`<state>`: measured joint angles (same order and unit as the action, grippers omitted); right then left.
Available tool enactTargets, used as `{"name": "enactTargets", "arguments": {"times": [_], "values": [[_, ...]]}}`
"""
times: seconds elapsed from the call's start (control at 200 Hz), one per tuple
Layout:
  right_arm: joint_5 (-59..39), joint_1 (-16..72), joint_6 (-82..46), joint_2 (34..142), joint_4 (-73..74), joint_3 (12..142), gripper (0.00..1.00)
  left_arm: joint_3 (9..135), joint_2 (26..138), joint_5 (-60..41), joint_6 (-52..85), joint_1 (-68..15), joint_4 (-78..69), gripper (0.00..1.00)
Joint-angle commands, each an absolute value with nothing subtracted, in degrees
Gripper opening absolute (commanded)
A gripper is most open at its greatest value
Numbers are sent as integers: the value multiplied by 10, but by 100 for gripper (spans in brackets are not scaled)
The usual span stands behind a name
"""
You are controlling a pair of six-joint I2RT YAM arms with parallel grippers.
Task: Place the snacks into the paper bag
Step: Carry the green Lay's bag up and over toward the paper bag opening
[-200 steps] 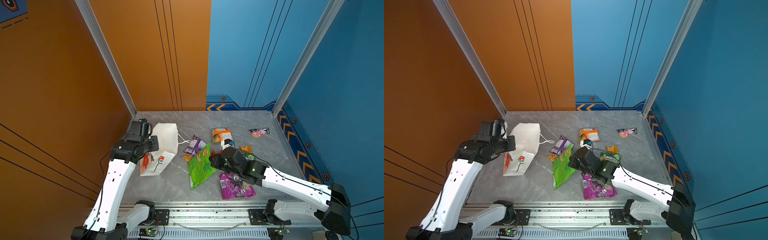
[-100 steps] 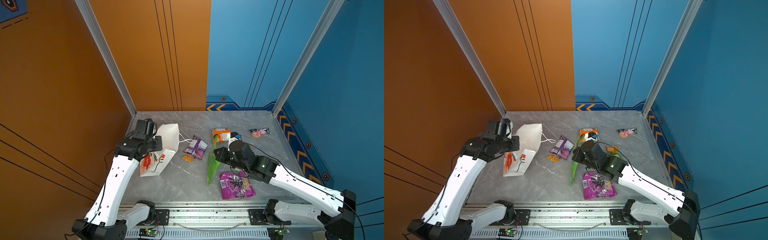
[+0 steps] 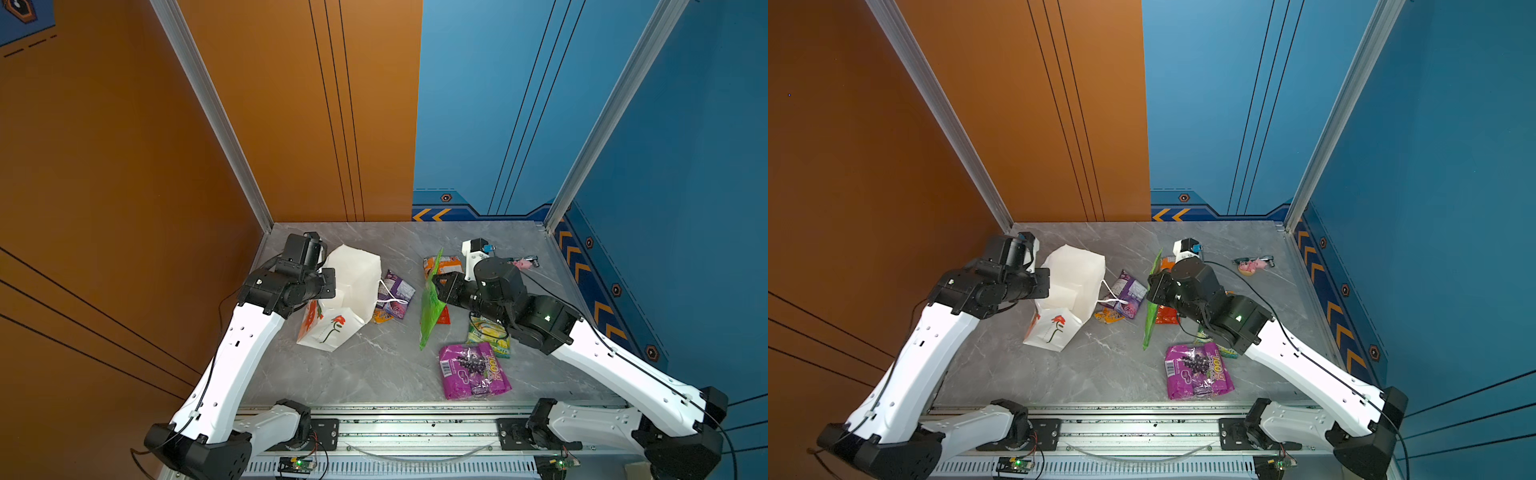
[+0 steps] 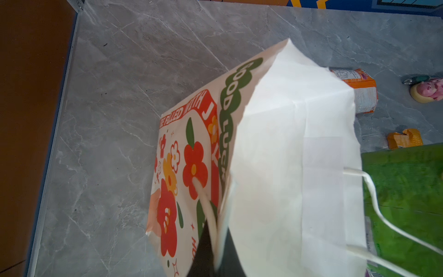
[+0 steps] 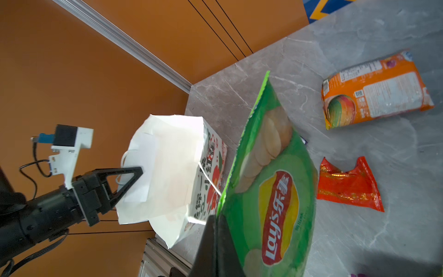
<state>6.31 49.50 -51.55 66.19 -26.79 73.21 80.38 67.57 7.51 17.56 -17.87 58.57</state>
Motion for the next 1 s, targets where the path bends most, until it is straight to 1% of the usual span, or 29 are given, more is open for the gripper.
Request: {"name": "enactTargets", "arguments": {"times": [0.0,0.275,0.476,0.786,0.996], "values": [[85,491,-467,669,-297,788,0,819,688,89,188,-186,597,0],[87,476,-413,715,-347,913,0,830,709,81,217,-195,598,0],[84,471,-371,771,-387,1025,0,837,723,75,218,-201,599,0],[69,471,-324,863,-465,1237,0,859,744,84,220,-217,608,0],[46,475,-314,908,-476,1307,0,877,750,78,218,-238,607,0]]}}
